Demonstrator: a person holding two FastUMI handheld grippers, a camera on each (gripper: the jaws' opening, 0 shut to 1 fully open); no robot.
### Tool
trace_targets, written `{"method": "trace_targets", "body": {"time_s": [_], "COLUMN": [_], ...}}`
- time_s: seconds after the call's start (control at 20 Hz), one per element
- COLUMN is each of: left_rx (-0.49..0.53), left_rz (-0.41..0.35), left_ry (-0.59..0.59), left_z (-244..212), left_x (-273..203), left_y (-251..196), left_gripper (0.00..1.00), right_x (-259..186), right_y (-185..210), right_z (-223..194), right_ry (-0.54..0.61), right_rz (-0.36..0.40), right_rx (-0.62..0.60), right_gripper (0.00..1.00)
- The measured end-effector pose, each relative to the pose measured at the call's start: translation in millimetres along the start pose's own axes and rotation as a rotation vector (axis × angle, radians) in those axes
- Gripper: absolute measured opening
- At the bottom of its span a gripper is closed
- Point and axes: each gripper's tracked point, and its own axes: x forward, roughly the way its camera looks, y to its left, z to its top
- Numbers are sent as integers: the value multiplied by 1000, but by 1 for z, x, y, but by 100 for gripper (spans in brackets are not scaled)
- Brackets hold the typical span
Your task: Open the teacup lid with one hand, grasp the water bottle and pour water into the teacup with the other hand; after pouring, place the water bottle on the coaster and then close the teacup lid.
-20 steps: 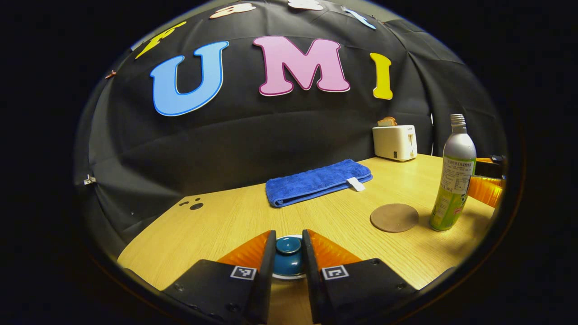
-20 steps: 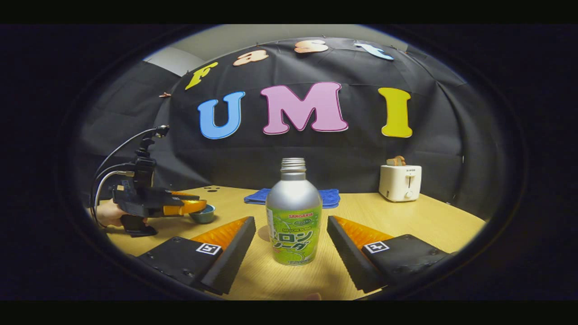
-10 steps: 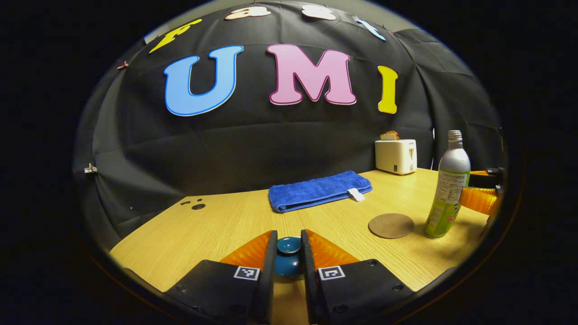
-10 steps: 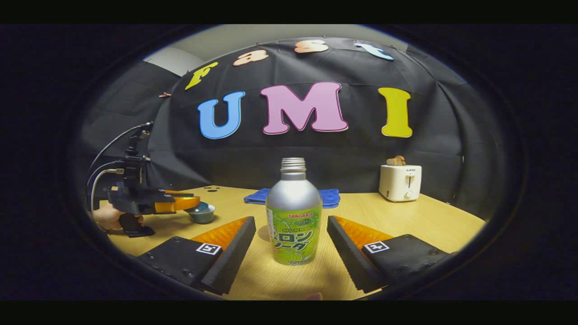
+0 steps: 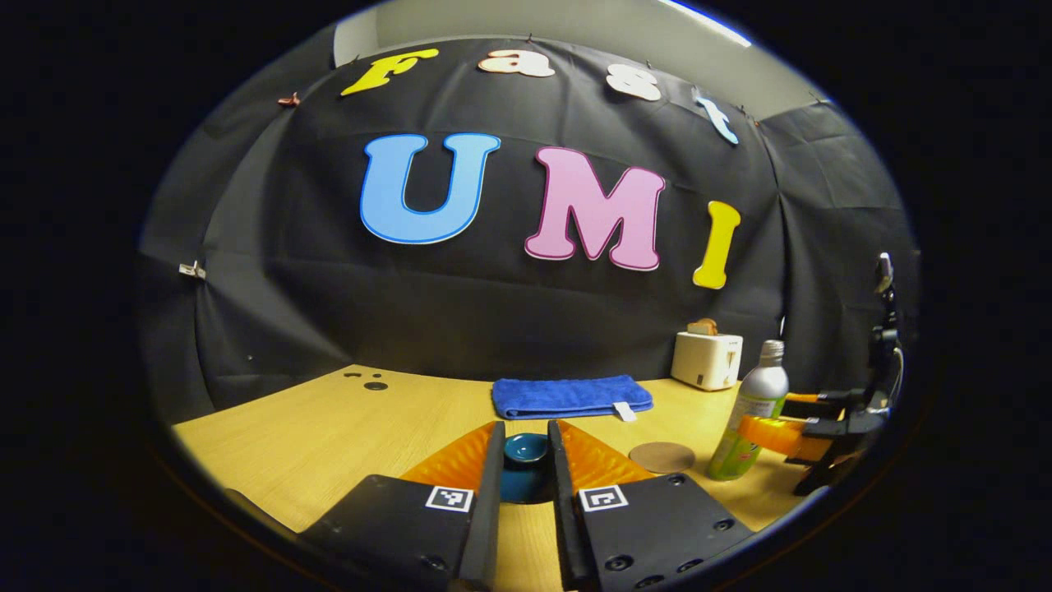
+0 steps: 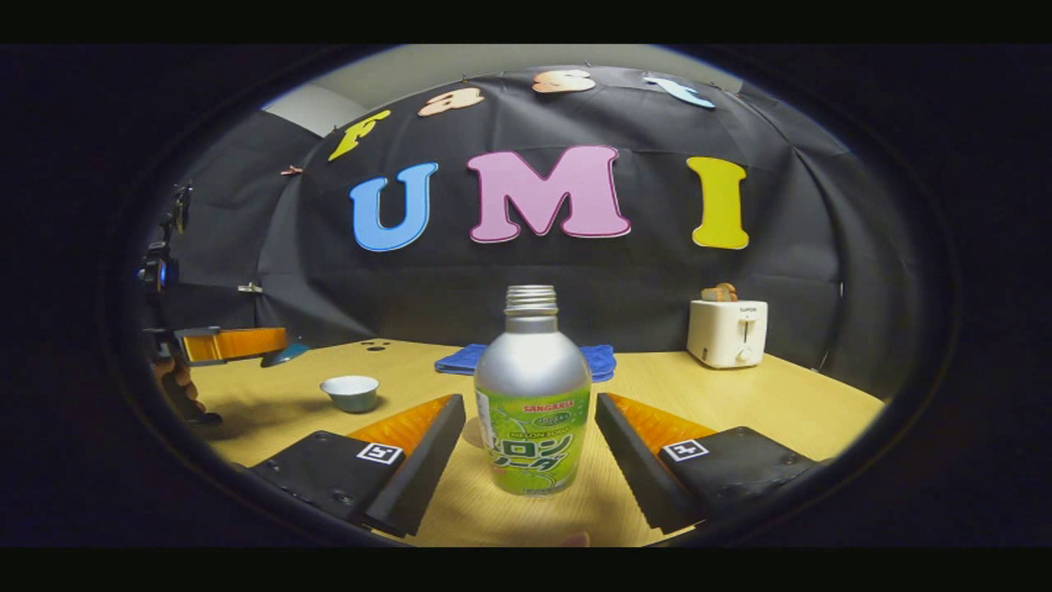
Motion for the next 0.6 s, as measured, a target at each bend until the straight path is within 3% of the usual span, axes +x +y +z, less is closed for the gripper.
{"method": "trace_targets", "body": {"time_s": [0.15, 0.25, 0.35, 0.5, 0.6], "left_rx": [12, -9, -20, -9, 2], "left_rz": [26, 14, 4, 12, 28], "left_ry": [-2, 19, 40, 48, 47], "left_z": [4, -2, -7, -9, -7], "left_x": [-6, -7, -8, -8, -9], "left_y": [15, 16, 17, 26, 34], "left_gripper": [33, 33, 33, 33, 33], "right_x": [4, 4, 8, 14, 22], "right_y": [2, 4, 4, 0, -2], "right_z": [-3, -1, 0, 11, 33], "right_ry": [1, 1, 0, 2, -15], "right_rz": [6, 7, 7, -17, -44], "right_rx": [1, 0, -12, -142, -305], "right_gripper": [98, 82, 80, 78, 78]}}
